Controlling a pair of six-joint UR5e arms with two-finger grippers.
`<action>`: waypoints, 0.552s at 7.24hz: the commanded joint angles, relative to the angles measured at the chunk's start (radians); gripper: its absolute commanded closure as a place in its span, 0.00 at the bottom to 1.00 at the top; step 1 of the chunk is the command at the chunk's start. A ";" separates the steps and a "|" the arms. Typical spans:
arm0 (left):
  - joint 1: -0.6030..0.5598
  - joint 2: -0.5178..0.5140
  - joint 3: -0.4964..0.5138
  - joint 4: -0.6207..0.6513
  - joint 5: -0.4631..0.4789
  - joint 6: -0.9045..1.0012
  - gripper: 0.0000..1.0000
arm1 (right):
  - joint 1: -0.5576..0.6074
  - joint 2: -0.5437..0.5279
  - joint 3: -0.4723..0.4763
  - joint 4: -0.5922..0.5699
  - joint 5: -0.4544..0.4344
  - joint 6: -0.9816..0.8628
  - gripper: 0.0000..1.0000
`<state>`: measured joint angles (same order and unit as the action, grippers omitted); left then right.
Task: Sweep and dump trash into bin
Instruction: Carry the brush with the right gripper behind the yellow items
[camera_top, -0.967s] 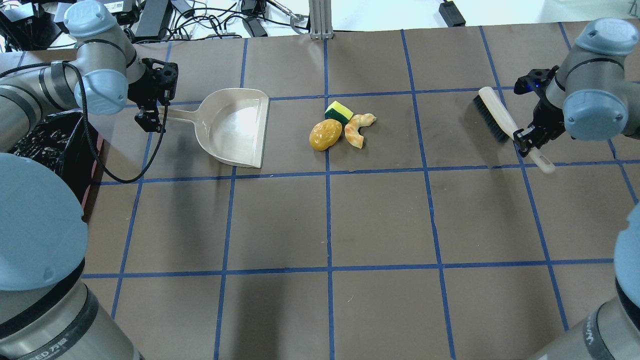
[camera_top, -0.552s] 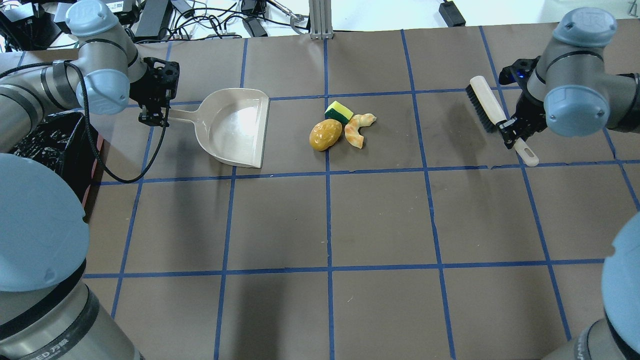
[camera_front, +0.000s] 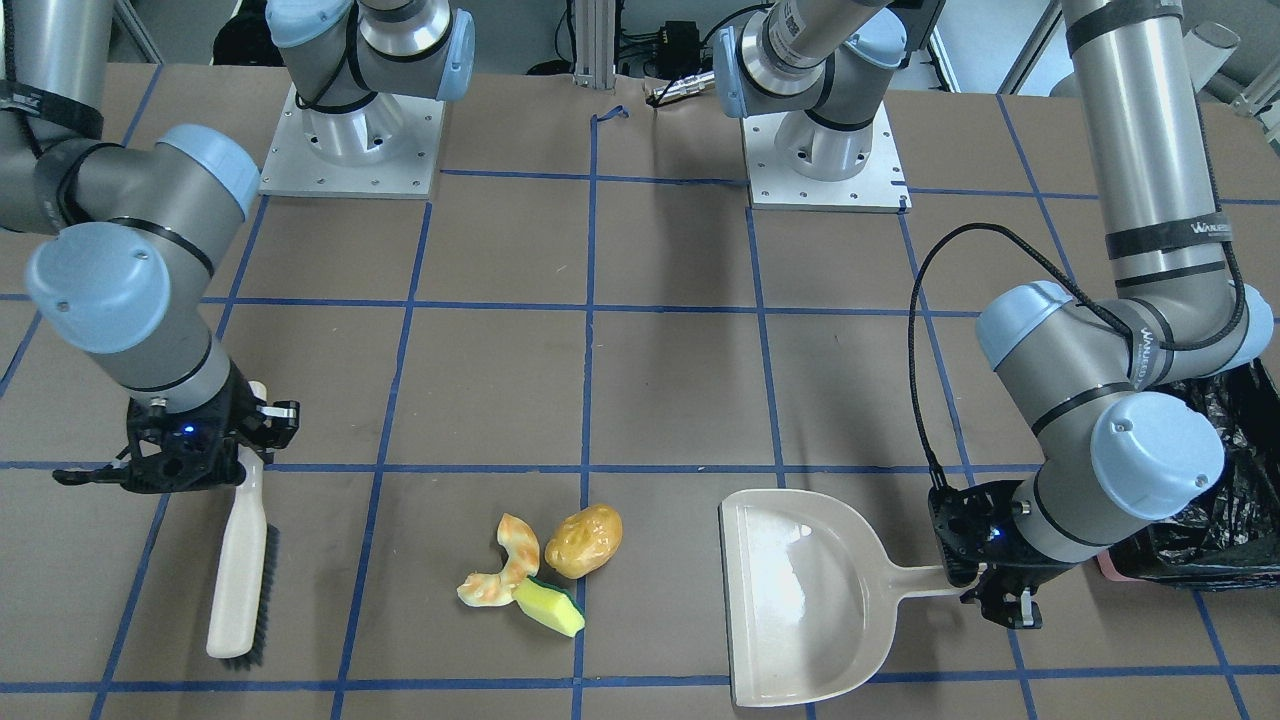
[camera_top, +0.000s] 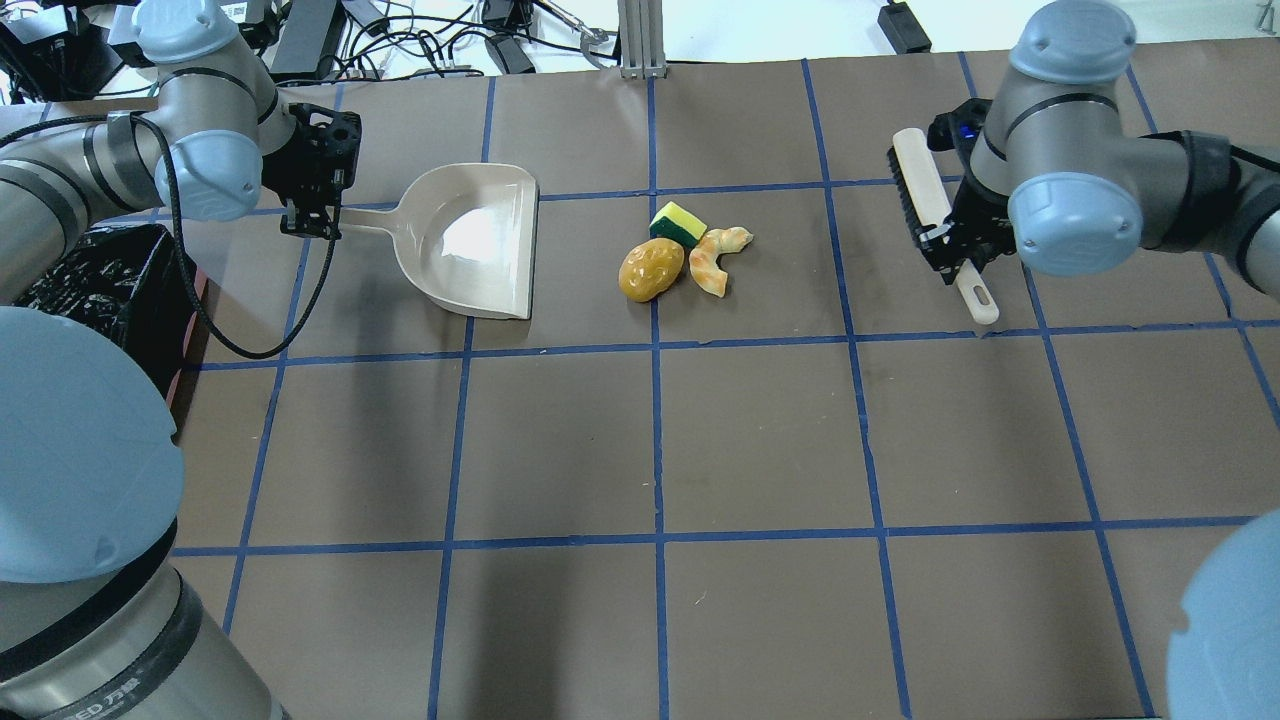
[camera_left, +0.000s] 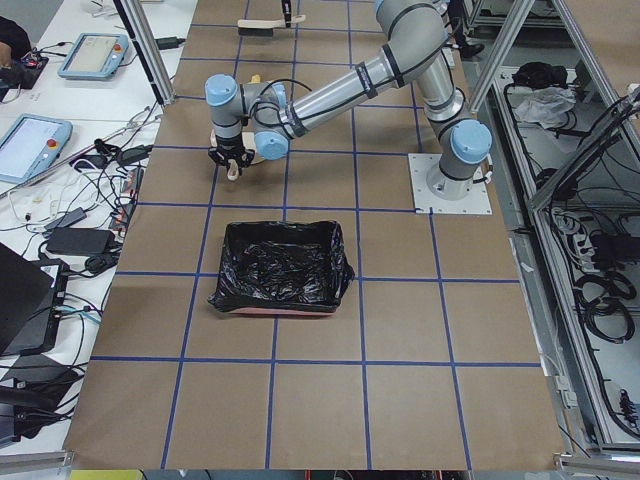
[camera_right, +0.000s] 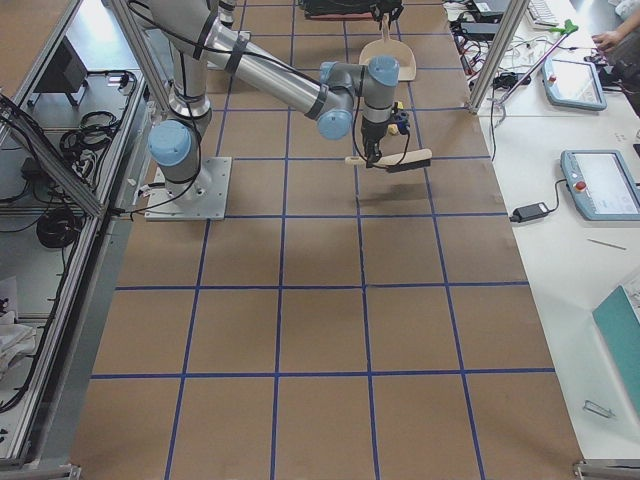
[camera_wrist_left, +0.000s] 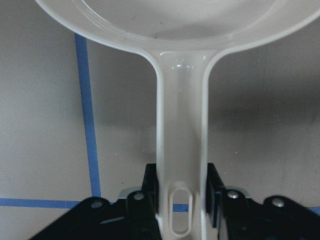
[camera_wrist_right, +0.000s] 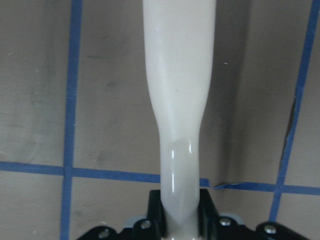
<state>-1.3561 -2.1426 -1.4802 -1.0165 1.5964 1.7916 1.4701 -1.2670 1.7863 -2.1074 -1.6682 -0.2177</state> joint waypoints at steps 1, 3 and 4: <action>-0.004 0.003 0.000 -0.011 0.010 0.009 0.88 | 0.125 0.001 0.004 0.007 -0.004 0.237 1.00; -0.006 0.018 0.000 -0.023 0.033 0.037 0.92 | 0.176 -0.003 0.040 0.014 -0.001 0.332 1.00; -0.006 0.020 -0.003 -0.030 0.045 0.040 0.93 | 0.199 -0.002 0.041 0.015 0.004 0.359 1.00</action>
<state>-1.3615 -2.1272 -1.4807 -1.0390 1.6252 1.8215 1.6391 -1.2695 1.8181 -2.0943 -1.6698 0.0859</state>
